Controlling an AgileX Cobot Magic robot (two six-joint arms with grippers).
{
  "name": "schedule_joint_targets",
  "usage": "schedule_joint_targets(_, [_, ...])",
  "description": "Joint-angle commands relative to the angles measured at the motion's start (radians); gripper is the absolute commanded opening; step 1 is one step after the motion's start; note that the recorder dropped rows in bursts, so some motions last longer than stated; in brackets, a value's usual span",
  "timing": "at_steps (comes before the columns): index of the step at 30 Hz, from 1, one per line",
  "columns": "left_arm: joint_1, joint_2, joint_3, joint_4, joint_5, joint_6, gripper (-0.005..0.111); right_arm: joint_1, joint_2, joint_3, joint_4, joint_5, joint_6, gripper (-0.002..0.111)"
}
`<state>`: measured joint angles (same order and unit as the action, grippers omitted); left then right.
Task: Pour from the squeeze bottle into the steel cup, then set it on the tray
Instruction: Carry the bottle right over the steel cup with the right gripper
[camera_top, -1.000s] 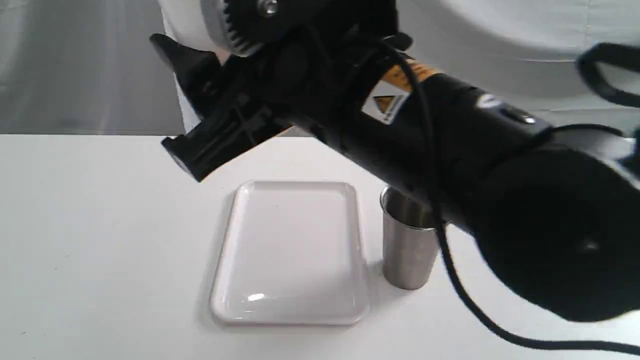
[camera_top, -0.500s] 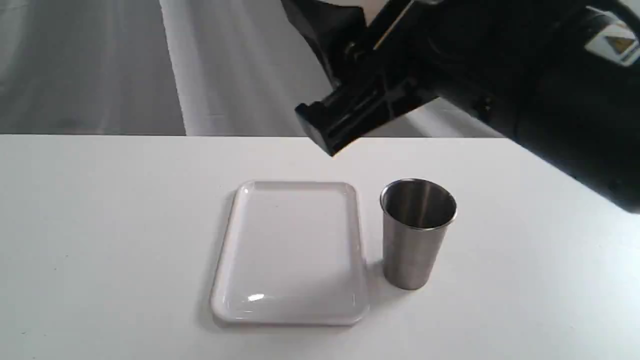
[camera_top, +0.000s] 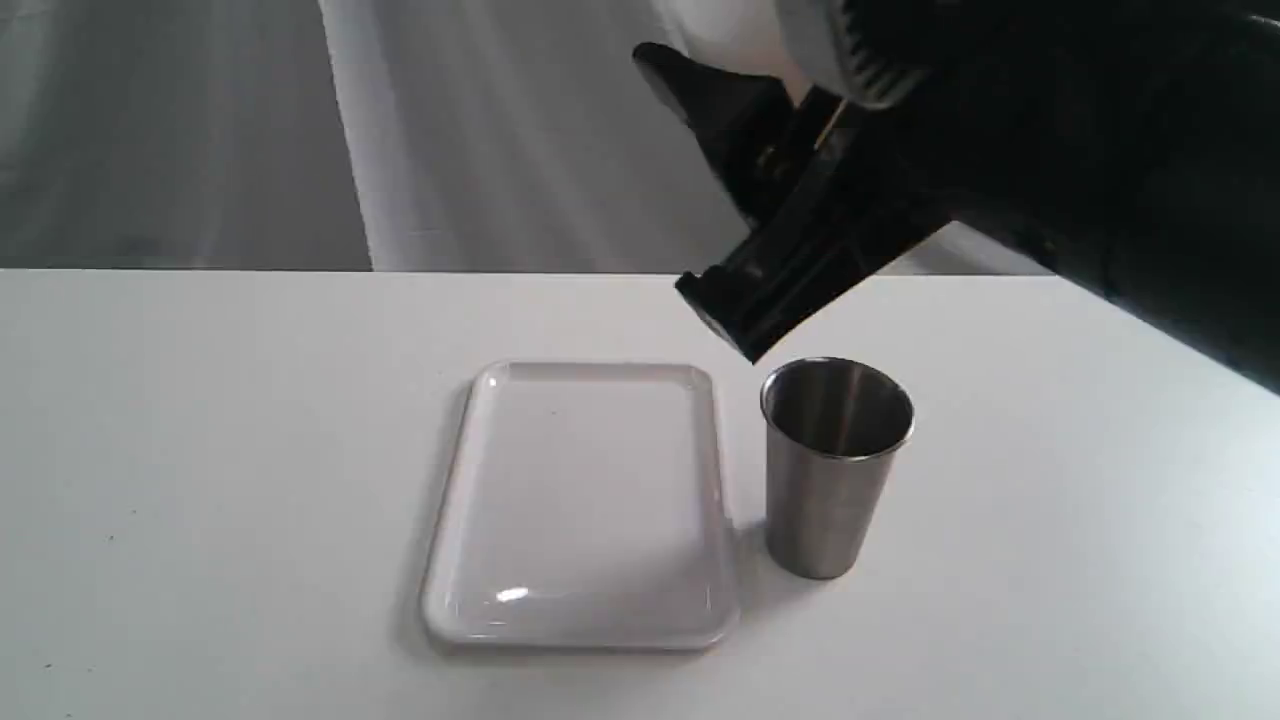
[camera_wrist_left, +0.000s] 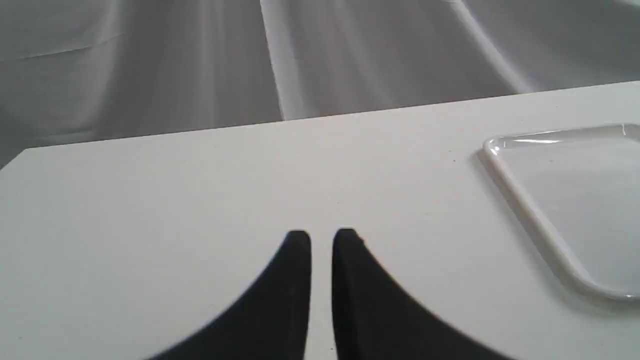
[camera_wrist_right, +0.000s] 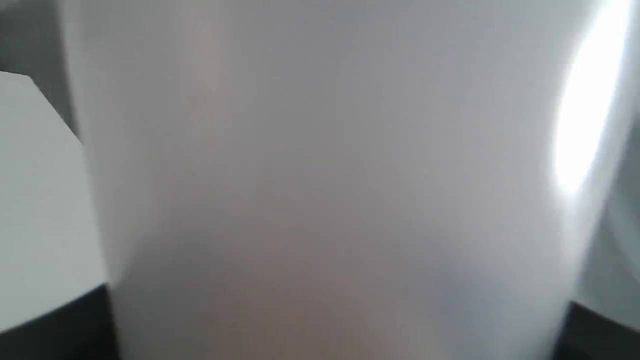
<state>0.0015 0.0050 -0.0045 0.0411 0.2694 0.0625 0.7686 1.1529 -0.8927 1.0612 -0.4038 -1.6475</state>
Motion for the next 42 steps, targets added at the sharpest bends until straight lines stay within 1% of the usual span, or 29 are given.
schedule_joint_targets(1, [-0.001,-0.005,0.004,0.002,-0.007,-0.002,0.008,-0.001,-0.034,0.021,-0.078,-0.127,0.034,0.0])
schedule_joint_targets(3, [-0.001,-0.005,0.004,0.002,-0.007,-0.002,0.008,-0.003,-0.052,0.039,-0.128,-0.19,0.117,0.0])
schedule_joint_targets(7, [-0.001,-0.005,0.004,0.002,-0.007,-0.002,0.008,-0.003,-0.085,0.071,-0.162,-0.199,0.237,0.0])
schedule_joint_targets(11, [-0.001,-0.005,0.004,0.002,-0.007,-0.002,0.008,-0.003,-0.1,0.1,-0.208,-0.149,0.408,0.0])
schedule_joint_targets(14, [-0.001,-0.005,0.004,0.002,-0.007,-0.002,0.008,-0.003,-0.101,0.111,-0.306,-0.082,0.506,0.0])
schedule_joint_targets(16, [-0.001,-0.005,0.004,0.002,-0.007,-0.002,0.008,-0.003,-0.101,0.111,-0.363,-0.061,0.549,0.0])
schedule_joint_targets(18, [-0.001,-0.005,0.004,0.002,-0.007,-0.002,0.008,-0.003,-0.101,0.111,-0.426,-0.053,0.633,0.0])
schedule_joint_targets(21, [-0.001,-0.005,0.004,0.002,-0.007,-0.002,0.008,-0.031,-0.101,0.111,-0.65,-0.024,0.928,0.0])
schedule_joint_targets(26, [-0.001,-0.005,0.004,0.002,-0.007,-0.002,0.008,-0.164,-0.101,0.111,-1.174,0.105,1.538,0.0])
schedule_joint_targets(28, [-0.001,-0.005,0.004,0.002,-0.007,-0.002,0.008,-0.219,-0.101,0.111,-1.33,0.172,1.717,0.0])
schedule_joint_targets(30, [-0.001,-0.005,0.004,0.002,-0.007,-0.002,0.008,-0.257,-0.101,0.111,-1.46,0.24,1.853,0.0])
schedule_joint_targets(32, [-0.001,-0.005,0.004,0.002,-0.007,-0.002,0.008,-0.283,-0.101,0.111,-1.581,0.319,1.961,0.0])
schedule_joint_targets(34, [-0.001,-0.005,0.004,0.002,-0.007,-0.002,0.008,-0.301,-0.101,0.111,-1.689,0.395,2.01,0.0])
schedule_joint_targets(39, [-0.001,-0.005,0.004,0.002,-0.007,-0.002,0.008,-0.306,-0.101,0.111,-1.88,0.564,2.014,0.0])
schedule_joint_targets(42, [-0.001,-0.005,0.004,0.002,-0.007,-0.002,0.008,-0.306,-0.091,0.111,-1.982,0.665,2.057,0.0])
